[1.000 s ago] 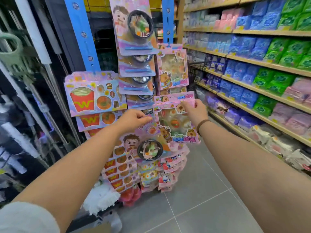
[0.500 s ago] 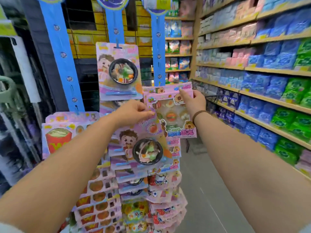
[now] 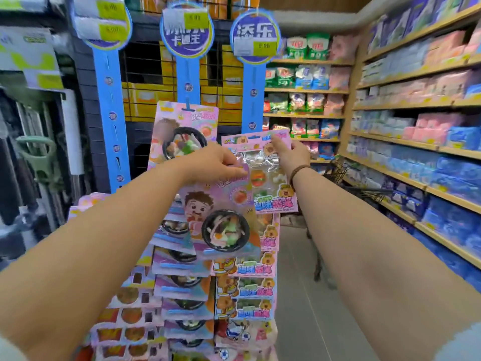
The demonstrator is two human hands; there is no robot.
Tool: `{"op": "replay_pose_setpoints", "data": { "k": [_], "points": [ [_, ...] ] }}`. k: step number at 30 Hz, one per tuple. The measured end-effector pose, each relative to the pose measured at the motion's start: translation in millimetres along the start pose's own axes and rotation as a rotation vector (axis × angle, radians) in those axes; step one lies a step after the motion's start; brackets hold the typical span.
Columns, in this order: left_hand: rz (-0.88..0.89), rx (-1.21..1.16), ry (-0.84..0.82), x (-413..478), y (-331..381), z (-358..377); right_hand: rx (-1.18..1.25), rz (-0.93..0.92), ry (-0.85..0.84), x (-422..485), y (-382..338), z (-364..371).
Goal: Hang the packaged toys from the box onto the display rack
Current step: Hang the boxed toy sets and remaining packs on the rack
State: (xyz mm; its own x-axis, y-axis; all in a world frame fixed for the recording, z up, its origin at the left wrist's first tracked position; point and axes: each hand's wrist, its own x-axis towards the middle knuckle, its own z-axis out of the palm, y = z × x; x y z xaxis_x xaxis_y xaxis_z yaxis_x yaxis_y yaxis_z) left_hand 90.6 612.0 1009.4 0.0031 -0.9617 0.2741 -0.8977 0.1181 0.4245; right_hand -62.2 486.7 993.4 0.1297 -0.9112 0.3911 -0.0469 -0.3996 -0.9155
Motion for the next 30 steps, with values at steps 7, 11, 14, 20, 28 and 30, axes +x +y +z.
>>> {"op": "replay_pose_setpoints", "data": {
  "k": [7,11,14,20,28,30],
  "points": [
    [-0.025,-0.008,0.019,15,-10,-9,-0.015,-0.012,-0.031,26,-4,13],
    [-0.038,-0.008,0.017,19,-17,-10,-0.033,0.023,-0.031,29,6,17],
    [-0.043,-0.007,0.002,20,-19,-9,-0.037,0.055,-0.031,25,19,21],
    [-0.032,-0.019,-0.012,17,-18,-8,-0.030,0.056,0.000,12,29,23],
    [-0.048,-0.041,0.023,10,-5,-17,0.094,0.059,0.301,6,35,28],
    [-0.057,-0.037,0.059,13,-3,-20,0.236,-0.027,0.287,-3,26,26]
  ]
}}
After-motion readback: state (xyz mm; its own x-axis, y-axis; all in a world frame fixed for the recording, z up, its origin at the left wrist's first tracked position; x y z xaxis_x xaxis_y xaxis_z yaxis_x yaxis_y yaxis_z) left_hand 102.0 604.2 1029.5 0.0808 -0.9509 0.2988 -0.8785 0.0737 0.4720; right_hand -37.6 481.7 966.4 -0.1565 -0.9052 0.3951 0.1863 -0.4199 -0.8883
